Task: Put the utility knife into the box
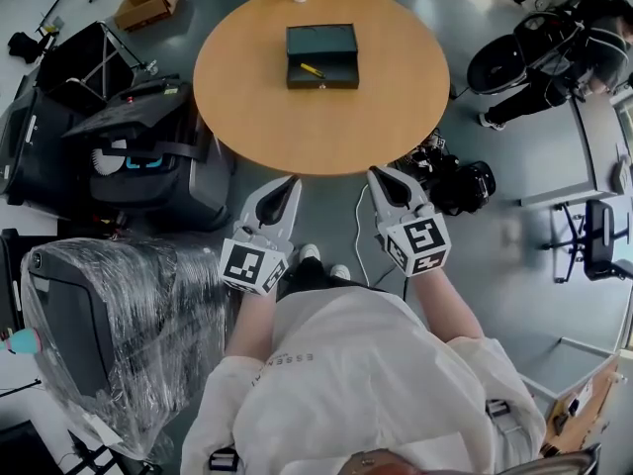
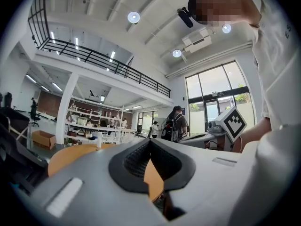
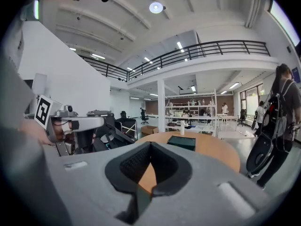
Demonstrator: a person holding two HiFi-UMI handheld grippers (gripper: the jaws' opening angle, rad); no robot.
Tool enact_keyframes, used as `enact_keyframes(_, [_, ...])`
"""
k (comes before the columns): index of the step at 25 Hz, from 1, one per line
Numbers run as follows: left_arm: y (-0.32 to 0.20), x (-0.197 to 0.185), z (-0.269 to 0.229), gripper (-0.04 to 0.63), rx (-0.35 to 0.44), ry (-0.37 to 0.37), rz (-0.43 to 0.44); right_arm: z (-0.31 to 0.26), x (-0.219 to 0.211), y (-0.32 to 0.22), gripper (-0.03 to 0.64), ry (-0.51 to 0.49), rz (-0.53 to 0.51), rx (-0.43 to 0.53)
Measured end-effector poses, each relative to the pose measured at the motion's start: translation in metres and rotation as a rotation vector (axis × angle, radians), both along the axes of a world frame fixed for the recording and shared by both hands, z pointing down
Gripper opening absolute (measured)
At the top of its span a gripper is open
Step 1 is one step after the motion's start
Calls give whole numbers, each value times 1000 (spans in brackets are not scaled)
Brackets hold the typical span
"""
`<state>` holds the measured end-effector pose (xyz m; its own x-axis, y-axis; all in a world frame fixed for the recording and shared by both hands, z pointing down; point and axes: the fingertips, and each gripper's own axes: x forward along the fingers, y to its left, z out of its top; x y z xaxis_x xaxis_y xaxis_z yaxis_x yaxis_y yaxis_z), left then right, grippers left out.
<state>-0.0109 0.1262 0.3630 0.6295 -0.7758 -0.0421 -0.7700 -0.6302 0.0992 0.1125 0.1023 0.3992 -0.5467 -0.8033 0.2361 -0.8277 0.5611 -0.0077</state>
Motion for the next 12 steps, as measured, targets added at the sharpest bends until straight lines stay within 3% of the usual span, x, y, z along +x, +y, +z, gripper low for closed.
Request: enact_keyframes(12, [8, 0, -6, 12, 9, -9, -1, -11, 0, 11, -8, -4, -5, 26])
